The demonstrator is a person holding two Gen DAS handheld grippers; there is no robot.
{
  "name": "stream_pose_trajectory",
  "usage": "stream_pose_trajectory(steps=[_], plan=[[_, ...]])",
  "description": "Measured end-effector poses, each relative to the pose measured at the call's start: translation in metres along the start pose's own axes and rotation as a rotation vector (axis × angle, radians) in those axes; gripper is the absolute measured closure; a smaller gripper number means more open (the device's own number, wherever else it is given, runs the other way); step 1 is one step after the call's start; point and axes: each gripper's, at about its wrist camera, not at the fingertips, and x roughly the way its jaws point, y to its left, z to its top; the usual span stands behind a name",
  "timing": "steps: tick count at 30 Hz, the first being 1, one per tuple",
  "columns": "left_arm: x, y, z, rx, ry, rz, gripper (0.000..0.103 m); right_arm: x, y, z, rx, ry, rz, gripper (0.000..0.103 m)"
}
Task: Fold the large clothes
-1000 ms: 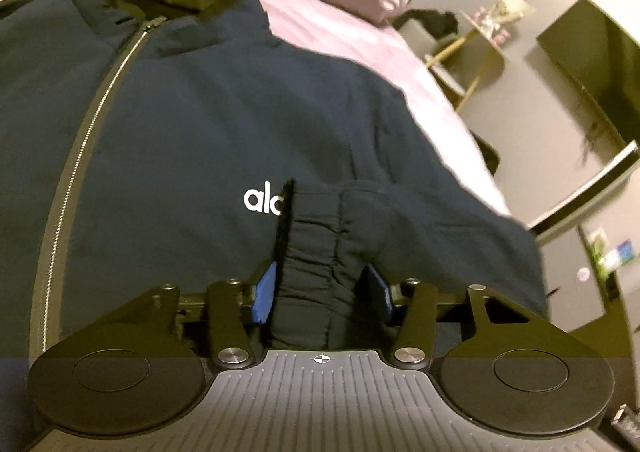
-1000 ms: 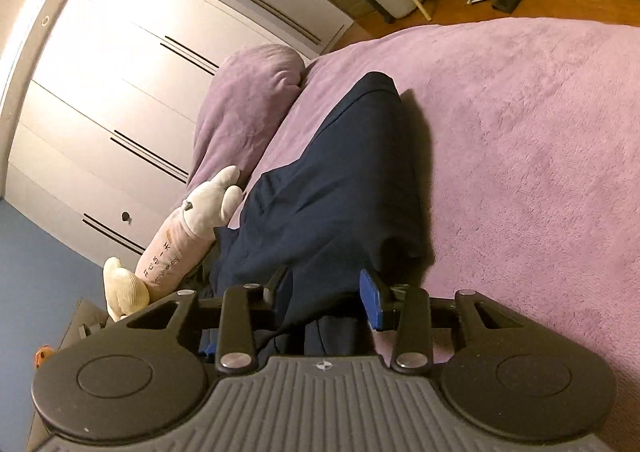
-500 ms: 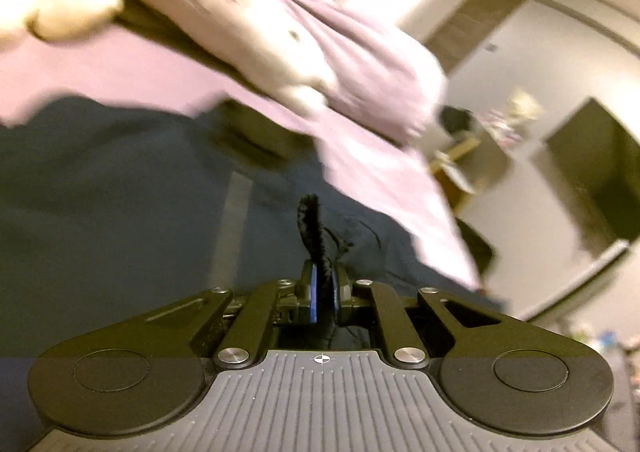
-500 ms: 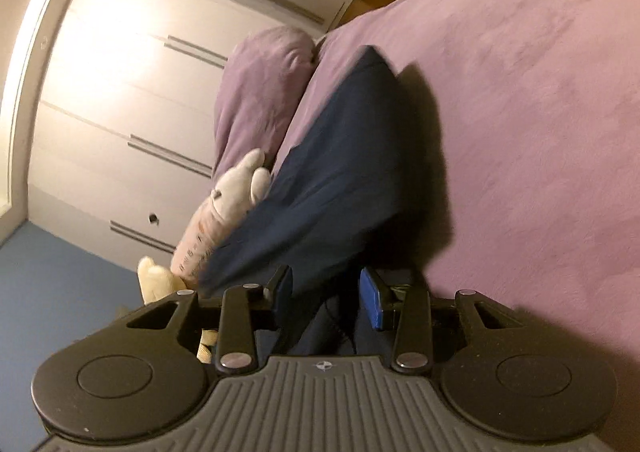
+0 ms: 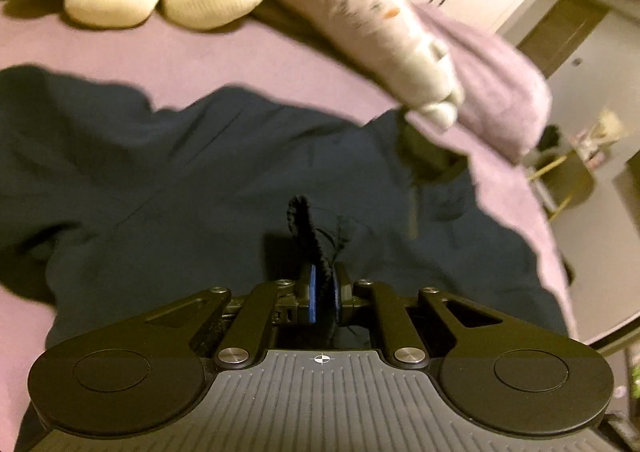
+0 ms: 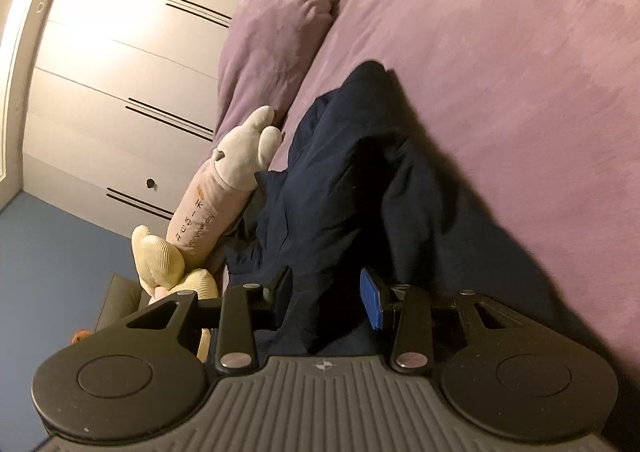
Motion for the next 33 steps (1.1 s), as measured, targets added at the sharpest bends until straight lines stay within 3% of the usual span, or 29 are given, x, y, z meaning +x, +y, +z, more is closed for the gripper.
stream_pose_trajectory(steps=[4,7,8,10,14,19,22,25,28,30,32,33], plan=[[-0.015,-0.017,0.016,0.039,-0.060,-0.041,0.094,0.022,-0.001,0.005,0.030,-0.025,-0.061,0.054],[-0.028,-0.031,0.027,0.084,-0.113,-0.064,0.094,0.034,-0.002,0.015,0.066,-0.053,-0.071,0.053],[-0.029,-0.038,0.031,0.106,-0.136,-0.071,0.094,0.038,0.001,0.019,0.054,-0.062,-0.089,0.057],[-0.028,-0.048,0.033,0.154,-0.164,-0.070,0.094,0.038,0.013,0.028,-0.021,-0.122,-0.147,0.089],[-0.004,-0.056,0.025,0.246,-0.159,0.000,0.094,0.026,0.022,0.031,-0.168,-0.288,-0.184,0.089],[0.044,-0.036,-0.010,0.328,-0.064,0.152,0.091,0.050,0.012,0.012,-0.376,-0.239,-0.327,0.092],[0.053,-0.030,-0.021,0.369,-0.079,0.168,0.087,0.057,0.018,0.010,-0.454,-0.226,-0.361,0.092],[0.048,-0.032,-0.016,0.372,-0.072,0.156,0.089,0.063,0.025,0.009,-0.520,-0.221,-0.392,0.092],[0.032,-0.031,-0.008,0.335,-0.074,0.097,0.090,0.057,0.033,0.011,-0.535,-0.221,-0.389,0.092],[0.033,-0.025,-0.006,0.307,-0.032,0.091,0.088,0.046,0.024,0.016,-0.458,-0.234,-0.325,0.092],[0.038,-0.020,-0.008,0.301,-0.003,0.133,0.071,0.047,0.012,0.018,-0.397,-0.214,-0.308,0.091],[0.037,-0.017,-0.011,0.299,-0.007,0.147,0.068,0.047,0.013,0.016,-0.409,-0.203,-0.310,0.090]])
